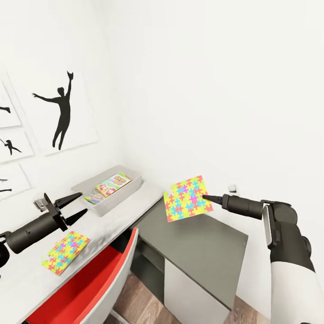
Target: Put all the toys in the child's room - the three board games (two on the bed and one on the table), the two jigsaw puzzles on the table, and the tennis ball on the table - inside the toy box on the table in the child's room.
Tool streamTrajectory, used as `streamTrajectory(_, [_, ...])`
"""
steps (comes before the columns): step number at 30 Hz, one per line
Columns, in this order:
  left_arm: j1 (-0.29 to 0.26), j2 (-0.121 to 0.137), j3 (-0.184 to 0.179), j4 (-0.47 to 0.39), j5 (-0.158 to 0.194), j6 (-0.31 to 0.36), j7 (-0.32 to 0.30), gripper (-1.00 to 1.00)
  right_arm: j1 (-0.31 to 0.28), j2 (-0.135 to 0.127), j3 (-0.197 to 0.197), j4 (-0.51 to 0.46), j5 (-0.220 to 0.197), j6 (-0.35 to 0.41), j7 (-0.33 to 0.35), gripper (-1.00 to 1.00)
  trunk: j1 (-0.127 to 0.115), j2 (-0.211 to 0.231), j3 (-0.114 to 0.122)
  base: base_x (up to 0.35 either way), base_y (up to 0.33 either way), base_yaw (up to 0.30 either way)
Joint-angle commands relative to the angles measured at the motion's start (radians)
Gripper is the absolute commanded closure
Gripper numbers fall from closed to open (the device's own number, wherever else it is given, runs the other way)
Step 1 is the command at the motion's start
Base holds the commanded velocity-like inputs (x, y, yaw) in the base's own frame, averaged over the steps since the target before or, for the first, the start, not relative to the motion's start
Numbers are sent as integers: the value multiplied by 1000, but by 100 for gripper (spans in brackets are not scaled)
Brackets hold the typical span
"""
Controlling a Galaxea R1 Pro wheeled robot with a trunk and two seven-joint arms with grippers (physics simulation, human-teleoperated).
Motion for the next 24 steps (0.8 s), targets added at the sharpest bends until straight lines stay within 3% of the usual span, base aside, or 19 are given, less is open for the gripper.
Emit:
streamTrajectory(1, [2, 0, 7, 0, 4, 5, 4, -100, -1, 0, -2, -1, 9, 8, 10, 100, 1, -2, -2, -2, 0, 297])
streamTrajectory(6, [12, 0, 26, 0, 5, 8, -4, -100, -1, 0, -1, -1, 10, 8, 10, 100, 1, -2, -2, -1, 0, 297])
streamTrajectory(24, [14, -1, 32, 0, 5, 8, 5, -100, -1, -6, -4, -40, 6, 8, 12, 100, 1, -2, -2, 0, 0, 280])
